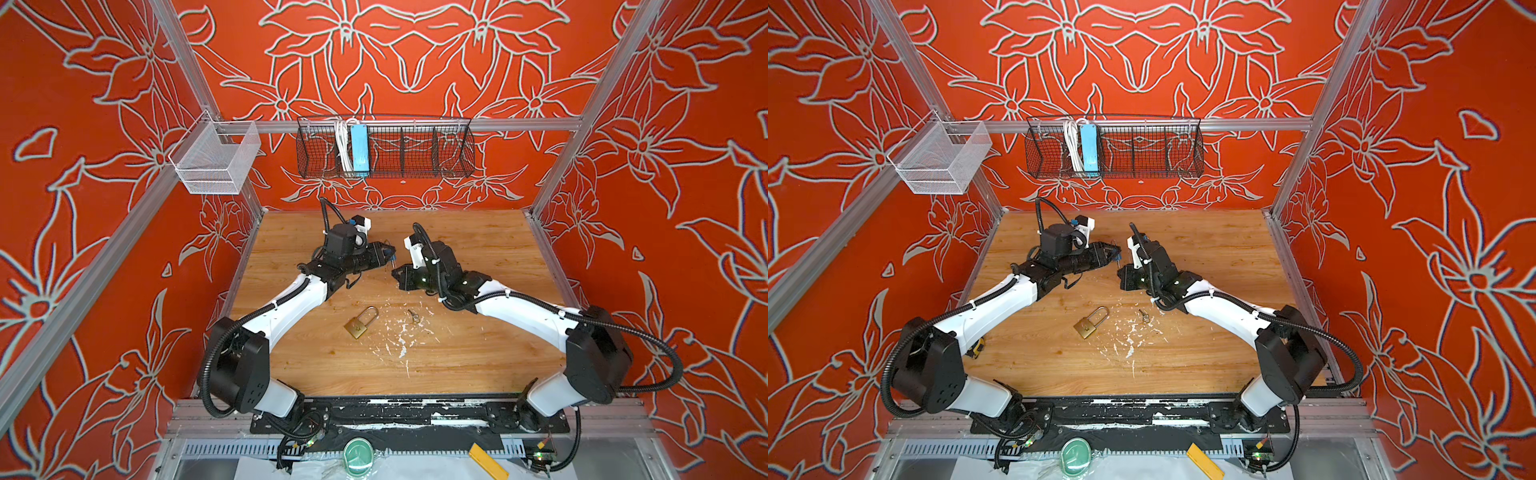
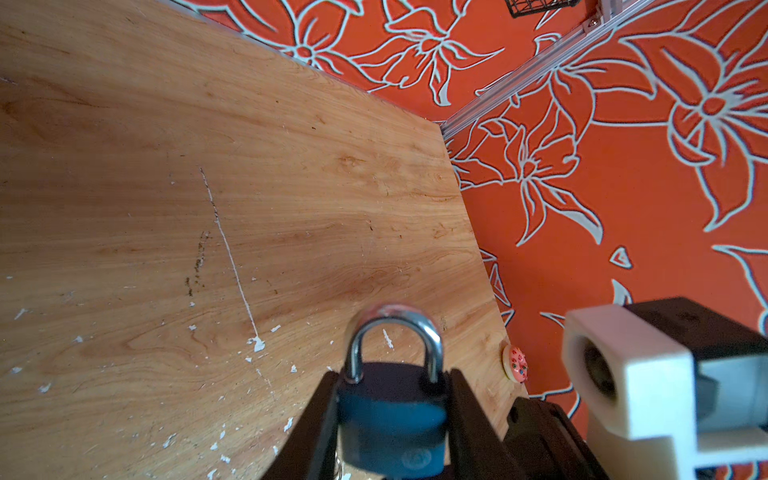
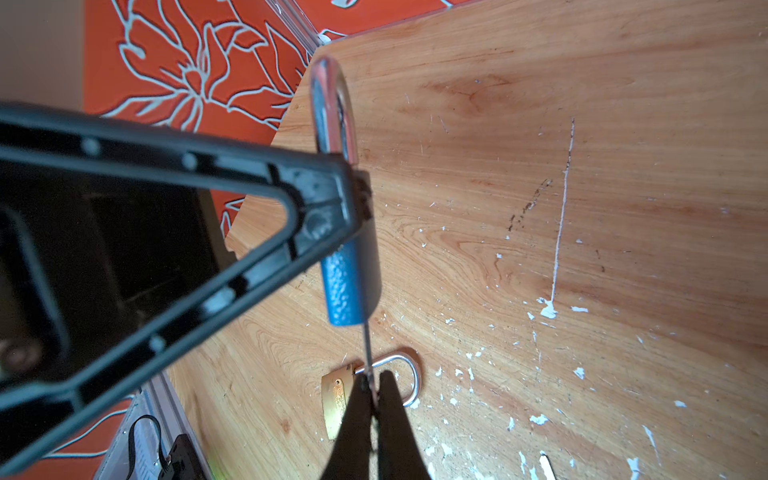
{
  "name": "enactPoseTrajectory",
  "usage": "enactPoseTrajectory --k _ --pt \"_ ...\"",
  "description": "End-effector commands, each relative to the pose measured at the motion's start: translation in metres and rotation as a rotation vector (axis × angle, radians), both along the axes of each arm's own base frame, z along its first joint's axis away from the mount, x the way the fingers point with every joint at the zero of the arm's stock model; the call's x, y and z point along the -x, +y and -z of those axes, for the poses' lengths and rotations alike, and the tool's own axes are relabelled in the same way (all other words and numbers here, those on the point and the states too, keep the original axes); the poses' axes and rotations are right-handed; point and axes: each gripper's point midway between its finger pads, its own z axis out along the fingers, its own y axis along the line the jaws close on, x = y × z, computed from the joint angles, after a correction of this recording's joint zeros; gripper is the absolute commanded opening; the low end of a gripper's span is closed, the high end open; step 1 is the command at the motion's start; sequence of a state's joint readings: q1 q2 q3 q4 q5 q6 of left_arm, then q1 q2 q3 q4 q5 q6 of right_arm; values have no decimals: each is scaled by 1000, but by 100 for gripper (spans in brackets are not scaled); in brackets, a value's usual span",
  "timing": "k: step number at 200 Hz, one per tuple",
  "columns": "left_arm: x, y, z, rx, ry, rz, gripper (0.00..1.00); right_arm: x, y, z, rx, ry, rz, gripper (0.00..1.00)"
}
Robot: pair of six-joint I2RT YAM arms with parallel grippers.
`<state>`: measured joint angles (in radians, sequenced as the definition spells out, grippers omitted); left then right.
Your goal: Unlock with the key
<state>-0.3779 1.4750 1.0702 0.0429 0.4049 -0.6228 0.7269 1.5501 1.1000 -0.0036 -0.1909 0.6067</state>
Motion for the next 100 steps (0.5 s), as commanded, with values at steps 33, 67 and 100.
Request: enactPoseTrajectory --k 33,67,100 --pt "-1 -4 -10 16 -52 29 0 -9 1 -21 -40 -35 12 0" --pt "-3 -4 -4 12 -36 24 0 -10 6 -27 -65 -41 1 0" --pt "-5 -2 2 5 -29 7 0 -12 6 -35 -69 -52 5 0"
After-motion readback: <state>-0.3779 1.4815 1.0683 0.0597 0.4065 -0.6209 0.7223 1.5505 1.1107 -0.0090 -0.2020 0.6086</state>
